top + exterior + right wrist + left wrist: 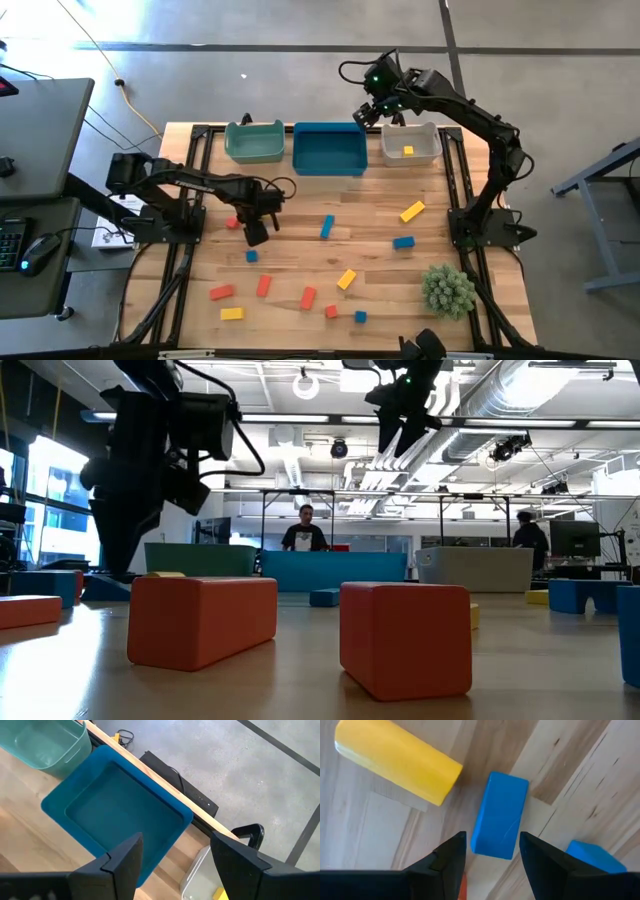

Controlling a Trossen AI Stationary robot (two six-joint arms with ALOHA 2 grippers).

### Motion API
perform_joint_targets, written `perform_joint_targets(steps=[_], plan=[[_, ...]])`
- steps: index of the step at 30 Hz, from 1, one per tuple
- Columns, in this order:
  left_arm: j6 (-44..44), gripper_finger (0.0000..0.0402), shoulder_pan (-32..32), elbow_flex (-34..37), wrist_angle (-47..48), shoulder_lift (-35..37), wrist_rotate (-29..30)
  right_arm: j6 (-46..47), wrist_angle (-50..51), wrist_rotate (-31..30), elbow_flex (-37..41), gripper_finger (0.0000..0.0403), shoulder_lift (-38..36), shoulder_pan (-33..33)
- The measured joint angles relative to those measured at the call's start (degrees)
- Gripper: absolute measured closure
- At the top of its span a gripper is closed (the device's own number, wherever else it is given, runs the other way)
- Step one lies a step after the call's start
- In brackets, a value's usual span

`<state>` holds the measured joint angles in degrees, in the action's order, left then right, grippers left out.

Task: Sort & place blocks by color
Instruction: Put the blue block into the green bin

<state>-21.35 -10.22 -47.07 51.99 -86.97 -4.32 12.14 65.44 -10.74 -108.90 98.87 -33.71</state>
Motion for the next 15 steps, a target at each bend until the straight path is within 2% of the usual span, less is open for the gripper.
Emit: perform_joint_targets(steps=[15], plan=[[3.17,0.0229,0.13,0.07,1.02,-1.86,-0.23,0.87,0.03,0.00,0.00,0.0181,0.00,0.00]])
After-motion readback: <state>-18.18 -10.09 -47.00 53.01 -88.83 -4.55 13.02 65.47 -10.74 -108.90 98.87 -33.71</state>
